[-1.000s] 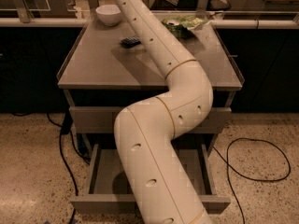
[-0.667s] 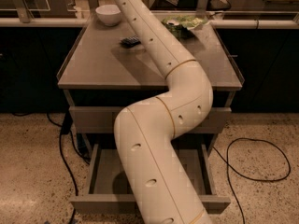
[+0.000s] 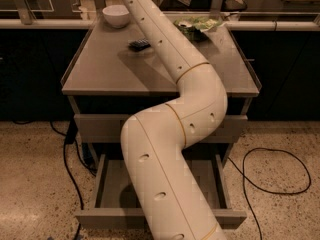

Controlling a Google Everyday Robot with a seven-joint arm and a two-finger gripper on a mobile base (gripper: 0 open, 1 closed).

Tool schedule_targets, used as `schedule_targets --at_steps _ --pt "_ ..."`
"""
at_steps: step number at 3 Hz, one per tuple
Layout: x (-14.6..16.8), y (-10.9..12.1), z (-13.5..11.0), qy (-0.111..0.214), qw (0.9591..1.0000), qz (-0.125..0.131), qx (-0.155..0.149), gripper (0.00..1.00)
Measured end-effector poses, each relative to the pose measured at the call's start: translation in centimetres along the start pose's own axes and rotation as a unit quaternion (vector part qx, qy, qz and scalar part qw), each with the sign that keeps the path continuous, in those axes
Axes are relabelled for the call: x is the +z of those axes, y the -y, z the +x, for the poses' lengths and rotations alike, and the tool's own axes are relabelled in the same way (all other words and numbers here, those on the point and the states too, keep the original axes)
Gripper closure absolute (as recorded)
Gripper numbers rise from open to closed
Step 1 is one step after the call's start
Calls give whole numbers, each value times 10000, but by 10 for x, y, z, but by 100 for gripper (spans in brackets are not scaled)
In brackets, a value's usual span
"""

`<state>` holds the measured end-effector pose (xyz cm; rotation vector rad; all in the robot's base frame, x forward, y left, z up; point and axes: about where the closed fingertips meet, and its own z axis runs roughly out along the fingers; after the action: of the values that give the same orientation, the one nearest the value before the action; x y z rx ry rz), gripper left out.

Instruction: Place rxbar blueberry into middle drawer

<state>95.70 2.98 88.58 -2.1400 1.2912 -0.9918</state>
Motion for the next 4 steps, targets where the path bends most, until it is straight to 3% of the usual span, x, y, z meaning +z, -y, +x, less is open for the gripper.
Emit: schedule_targets --at_steps 1,2,3,4 --pt "-6 10 2 -114 9998 87 -154 0" --pt "1 -3 -14 24 9976 -170 -673 0" --pt "1 -3 -14 24 9976 -170 -673 0" --pt "8 -6 -20 -226 9949 -331 -923 0"
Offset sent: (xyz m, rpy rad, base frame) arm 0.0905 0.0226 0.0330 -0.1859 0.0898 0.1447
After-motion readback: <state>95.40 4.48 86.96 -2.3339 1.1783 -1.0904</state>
